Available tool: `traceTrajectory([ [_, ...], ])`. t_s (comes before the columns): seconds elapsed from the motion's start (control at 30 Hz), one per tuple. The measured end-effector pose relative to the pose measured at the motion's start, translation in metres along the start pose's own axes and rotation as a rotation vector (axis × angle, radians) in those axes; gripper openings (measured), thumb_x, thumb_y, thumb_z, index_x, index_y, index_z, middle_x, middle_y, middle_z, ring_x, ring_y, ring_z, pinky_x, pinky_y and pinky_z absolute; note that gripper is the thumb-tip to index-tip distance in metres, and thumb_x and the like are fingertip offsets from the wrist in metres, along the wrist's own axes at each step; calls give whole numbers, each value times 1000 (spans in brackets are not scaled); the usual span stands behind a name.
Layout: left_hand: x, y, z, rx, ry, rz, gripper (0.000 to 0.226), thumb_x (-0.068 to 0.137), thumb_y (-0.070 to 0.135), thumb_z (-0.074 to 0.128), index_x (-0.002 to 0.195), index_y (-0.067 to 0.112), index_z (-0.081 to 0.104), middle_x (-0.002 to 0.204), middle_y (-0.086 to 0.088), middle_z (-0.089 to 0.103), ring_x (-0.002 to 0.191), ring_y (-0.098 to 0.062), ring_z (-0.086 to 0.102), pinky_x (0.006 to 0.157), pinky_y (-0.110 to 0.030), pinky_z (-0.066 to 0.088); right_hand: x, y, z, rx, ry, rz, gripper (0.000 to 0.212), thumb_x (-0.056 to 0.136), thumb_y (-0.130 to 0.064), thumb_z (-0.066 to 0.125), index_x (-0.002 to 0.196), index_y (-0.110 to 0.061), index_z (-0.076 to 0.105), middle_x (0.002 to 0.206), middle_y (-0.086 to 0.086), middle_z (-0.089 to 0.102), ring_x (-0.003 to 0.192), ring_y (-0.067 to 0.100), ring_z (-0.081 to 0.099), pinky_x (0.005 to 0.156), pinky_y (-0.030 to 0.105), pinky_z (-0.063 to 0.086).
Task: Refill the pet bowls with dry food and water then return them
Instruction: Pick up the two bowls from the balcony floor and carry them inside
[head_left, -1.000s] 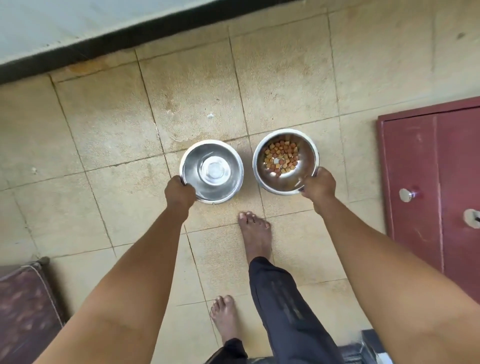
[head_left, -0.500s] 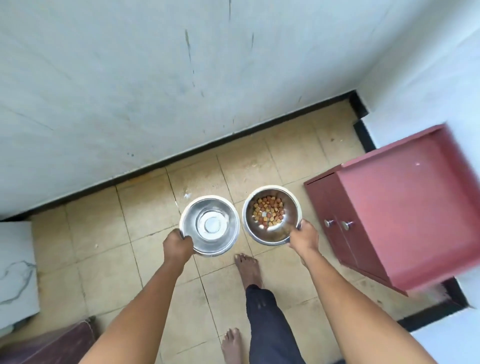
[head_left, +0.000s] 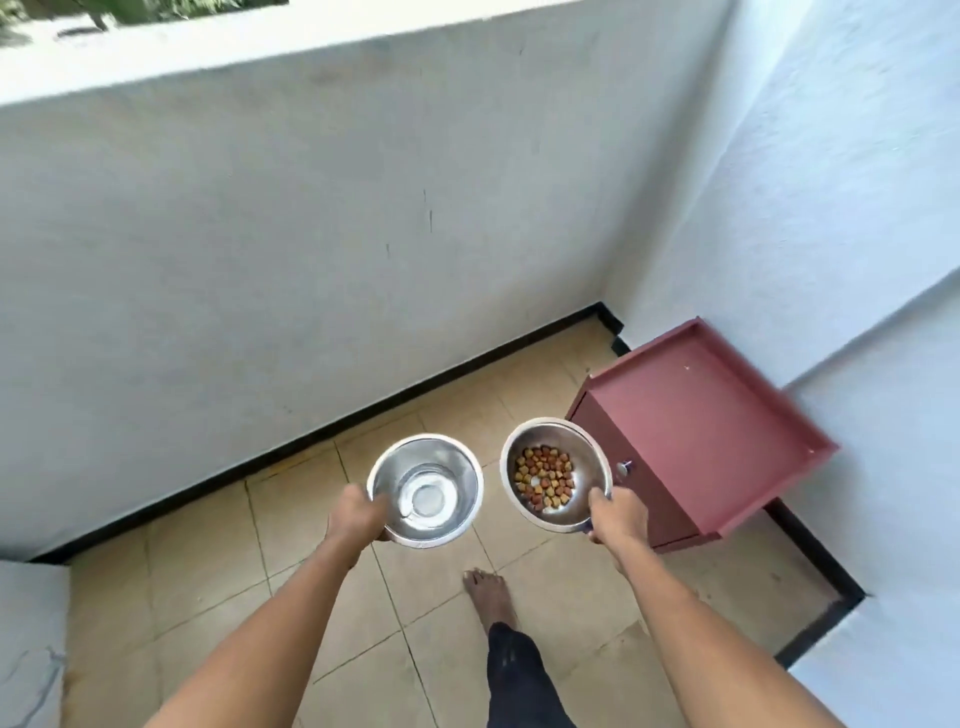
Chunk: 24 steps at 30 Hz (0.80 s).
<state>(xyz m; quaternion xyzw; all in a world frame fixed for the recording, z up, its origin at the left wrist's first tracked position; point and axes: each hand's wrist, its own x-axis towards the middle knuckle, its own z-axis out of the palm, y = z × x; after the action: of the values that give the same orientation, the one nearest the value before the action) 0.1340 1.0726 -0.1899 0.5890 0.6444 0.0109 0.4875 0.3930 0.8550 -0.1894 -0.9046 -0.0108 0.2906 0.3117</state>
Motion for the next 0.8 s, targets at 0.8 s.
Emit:
traceTrajectory([
  [0.8, -237, 21, 60, 326, -288, 459, 22, 84, 5, 54, 70, -3, 68, 61, -16, 69, 45, -27, 71, 42, -27, 54, -247, 236, -199, 106, 296, 167, 30, 100, -18, 51, 73, -7, 60, 65, 8, 62, 43, 17, 60, 34, 16, 37],
])
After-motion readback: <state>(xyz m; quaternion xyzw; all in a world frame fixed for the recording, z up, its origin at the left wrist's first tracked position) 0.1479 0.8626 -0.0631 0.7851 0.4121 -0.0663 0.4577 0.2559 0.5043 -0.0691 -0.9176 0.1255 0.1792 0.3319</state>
